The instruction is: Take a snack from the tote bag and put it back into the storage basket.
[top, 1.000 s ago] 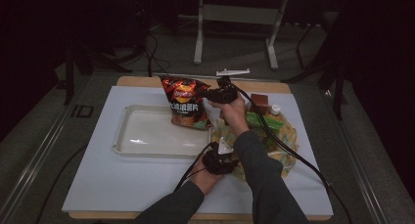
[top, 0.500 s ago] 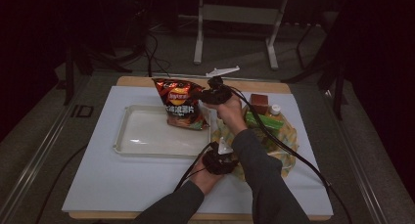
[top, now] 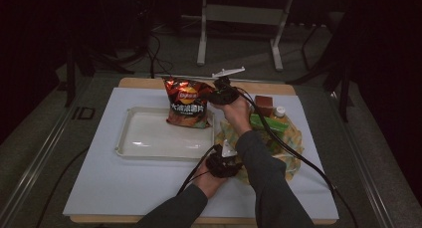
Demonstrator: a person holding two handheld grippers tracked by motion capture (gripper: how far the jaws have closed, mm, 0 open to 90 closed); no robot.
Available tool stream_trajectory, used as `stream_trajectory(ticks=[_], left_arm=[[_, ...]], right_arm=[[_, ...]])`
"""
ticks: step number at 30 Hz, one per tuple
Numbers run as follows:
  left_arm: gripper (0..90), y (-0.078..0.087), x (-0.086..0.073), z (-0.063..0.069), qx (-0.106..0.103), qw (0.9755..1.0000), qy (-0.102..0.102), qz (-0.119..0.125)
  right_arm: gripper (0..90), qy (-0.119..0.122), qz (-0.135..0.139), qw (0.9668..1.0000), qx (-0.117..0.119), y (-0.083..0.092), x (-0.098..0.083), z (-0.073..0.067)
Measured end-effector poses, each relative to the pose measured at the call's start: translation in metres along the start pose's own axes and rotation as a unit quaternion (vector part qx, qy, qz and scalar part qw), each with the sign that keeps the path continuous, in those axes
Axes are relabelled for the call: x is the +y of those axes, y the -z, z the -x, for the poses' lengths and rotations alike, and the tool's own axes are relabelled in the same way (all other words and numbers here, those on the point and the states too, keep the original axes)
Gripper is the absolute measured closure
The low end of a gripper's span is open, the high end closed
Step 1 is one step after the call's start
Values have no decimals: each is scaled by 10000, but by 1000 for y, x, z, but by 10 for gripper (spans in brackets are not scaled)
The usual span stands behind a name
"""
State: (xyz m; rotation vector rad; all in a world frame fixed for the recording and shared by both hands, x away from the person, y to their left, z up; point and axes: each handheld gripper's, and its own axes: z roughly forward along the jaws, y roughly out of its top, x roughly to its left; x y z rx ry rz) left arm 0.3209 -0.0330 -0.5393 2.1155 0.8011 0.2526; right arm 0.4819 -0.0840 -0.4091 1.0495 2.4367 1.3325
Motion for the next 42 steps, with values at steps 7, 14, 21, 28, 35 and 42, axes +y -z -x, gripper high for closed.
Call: stream_trajectory(ticks=[7,14,21,28,35,42], left_arm=[[561,0,0,0,6,10000,4,4],[560,0,0,0,1,10000,13,8],[558,0,0,0,8,10000,20,15],[558,-1,0,0,8,10000,37,12],[557,-1,0,0,13,10000,38,2],[557,-1,0,0,17,10000,52,0]], right_arm=[[722,-201,-7,9994,-265,4,-2,8],[653,-268,89,9993,-252,7,-3,9],[575,-185,265,9993,-196,20,-1,2],[572,-143,337,9992,-128,37,-1,-2],[604,55,284,9996,-74,54,-6,-12],[654,338,107,9991,-250,63,-12,-25]])
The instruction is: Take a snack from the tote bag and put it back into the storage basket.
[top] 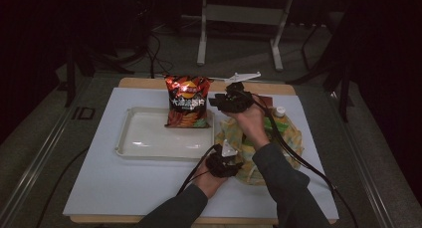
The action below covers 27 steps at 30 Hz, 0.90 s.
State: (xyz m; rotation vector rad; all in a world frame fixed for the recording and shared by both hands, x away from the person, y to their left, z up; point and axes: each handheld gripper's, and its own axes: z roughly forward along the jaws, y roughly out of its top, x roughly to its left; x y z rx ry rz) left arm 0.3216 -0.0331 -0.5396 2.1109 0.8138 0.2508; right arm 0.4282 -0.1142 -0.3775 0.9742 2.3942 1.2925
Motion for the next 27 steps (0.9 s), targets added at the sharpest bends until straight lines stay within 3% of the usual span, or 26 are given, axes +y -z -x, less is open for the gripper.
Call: stream_trajectory(ticks=[15,27], left_arm=[[557,0,0,0,4,10000,0,-19],[557,0,0,0,-3,10000,8,1]], right_arm=[[655,565,-63,9982,200,38,-18,-22],[730,895,-235,9957,5,65,-44,-23]])
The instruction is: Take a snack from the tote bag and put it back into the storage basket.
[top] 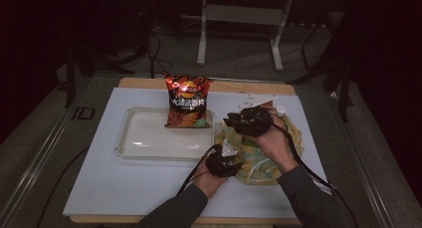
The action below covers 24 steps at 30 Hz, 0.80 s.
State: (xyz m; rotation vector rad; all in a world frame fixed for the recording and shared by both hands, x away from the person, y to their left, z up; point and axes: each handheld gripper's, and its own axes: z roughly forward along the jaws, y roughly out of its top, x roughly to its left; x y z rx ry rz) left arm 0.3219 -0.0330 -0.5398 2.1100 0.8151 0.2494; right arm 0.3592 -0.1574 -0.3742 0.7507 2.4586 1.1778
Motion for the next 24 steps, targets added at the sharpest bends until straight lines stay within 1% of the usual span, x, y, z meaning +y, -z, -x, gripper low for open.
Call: stream_trajectory(ticks=[3,5,9,10,14,19,21,24], left_arm=[[557,0,0,0,10,10000,-9,-6],[557,0,0,0,3,10000,-5,-5],[557,0,0,0,3,10000,-3,-8],[557,0,0,0,9,10000,-4,-6],[556,0,0,0,-10,10000,-12,-18],[556,0,0,0,-3,10000,-16,-9],[556,0,0,0,-5,10000,-2,-2],[556,0,0,0,-15,10000,-7,-24]], right_arm=[[727,20,-10,10000,-57,7,-10,-2],[728,-40,4,10000,-44,11,-17,-1],[728,-109,10,9999,-100,18,-32,1],[727,-168,6,9998,-83,19,-36,2],[719,-181,-52,9997,-152,23,-51,4],[706,-318,-126,9992,-224,26,-72,5],[703,-380,-106,9990,-213,28,-81,5],[695,-550,-130,9983,-143,31,-96,5]])
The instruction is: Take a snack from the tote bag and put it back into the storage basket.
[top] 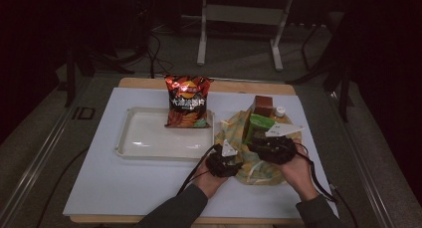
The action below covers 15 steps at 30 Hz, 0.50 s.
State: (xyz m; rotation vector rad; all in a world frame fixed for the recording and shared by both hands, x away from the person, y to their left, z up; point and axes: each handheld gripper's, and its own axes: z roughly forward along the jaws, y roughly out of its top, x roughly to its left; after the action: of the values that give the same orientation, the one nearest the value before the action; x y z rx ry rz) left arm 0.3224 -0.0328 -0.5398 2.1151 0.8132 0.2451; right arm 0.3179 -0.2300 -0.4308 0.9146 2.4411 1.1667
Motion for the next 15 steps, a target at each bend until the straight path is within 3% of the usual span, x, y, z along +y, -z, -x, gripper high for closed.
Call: stream_trajectory(ticks=[10,15], left_arm=[[555,0,0,0,-19,10000,28,4],[554,0,0,-1,-38,10000,19,-12]], right_arm=[[673,-332,-103,9993,-141,-5,-44,2],[653,-273,-185,9992,-206,-15,-60,-2]])
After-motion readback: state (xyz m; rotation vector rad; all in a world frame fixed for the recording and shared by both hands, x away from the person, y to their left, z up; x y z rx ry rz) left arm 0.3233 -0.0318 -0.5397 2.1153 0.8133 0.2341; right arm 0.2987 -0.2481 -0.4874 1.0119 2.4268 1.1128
